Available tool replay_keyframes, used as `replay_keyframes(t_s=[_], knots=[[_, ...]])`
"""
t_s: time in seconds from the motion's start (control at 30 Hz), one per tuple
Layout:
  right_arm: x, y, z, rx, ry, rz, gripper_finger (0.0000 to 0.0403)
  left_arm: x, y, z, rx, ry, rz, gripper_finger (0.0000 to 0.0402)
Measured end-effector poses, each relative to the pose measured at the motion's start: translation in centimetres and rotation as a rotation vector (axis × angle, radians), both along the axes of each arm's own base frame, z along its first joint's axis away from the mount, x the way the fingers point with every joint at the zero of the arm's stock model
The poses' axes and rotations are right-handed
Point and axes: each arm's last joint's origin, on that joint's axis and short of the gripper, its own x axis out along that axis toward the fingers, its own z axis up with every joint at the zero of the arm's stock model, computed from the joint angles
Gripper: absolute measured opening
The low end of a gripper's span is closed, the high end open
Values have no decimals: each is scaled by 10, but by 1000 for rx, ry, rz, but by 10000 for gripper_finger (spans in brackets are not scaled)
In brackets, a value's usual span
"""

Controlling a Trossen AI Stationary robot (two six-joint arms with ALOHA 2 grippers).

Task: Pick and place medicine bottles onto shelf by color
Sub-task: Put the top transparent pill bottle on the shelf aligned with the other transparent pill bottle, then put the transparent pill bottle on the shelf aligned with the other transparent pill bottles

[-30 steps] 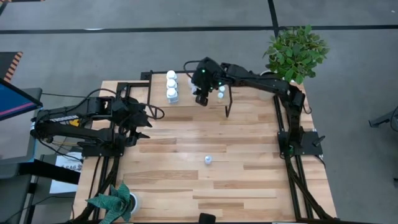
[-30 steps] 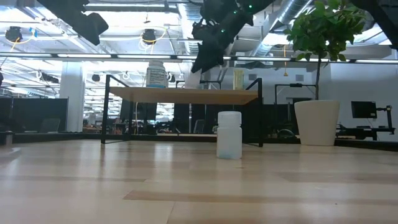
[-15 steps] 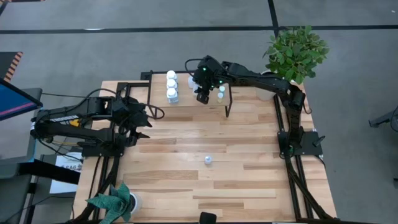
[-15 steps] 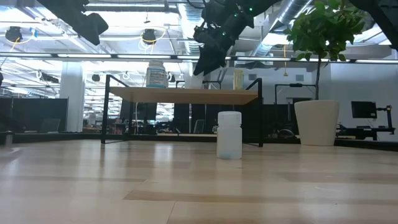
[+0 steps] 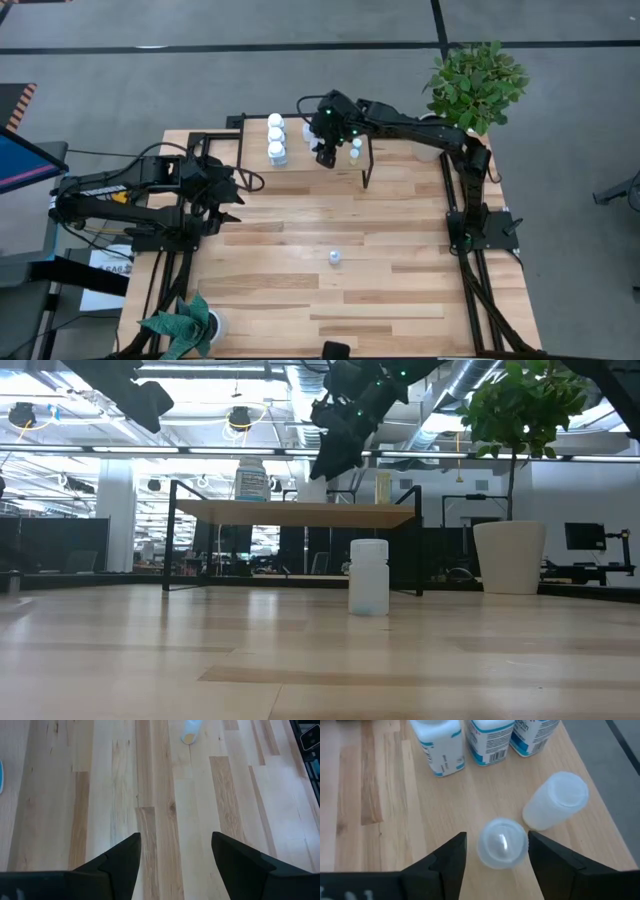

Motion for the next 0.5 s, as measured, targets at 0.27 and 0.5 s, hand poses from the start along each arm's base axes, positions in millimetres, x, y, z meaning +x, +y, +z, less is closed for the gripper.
replay_keyframes(t_s=[0.27,0.5], knots=[[-3,15,36,12,-9,14,227,0,0,0,0,0,1,228],[-12,63,61,149,124,14,224,0,0,0,-9,1,11,228]])
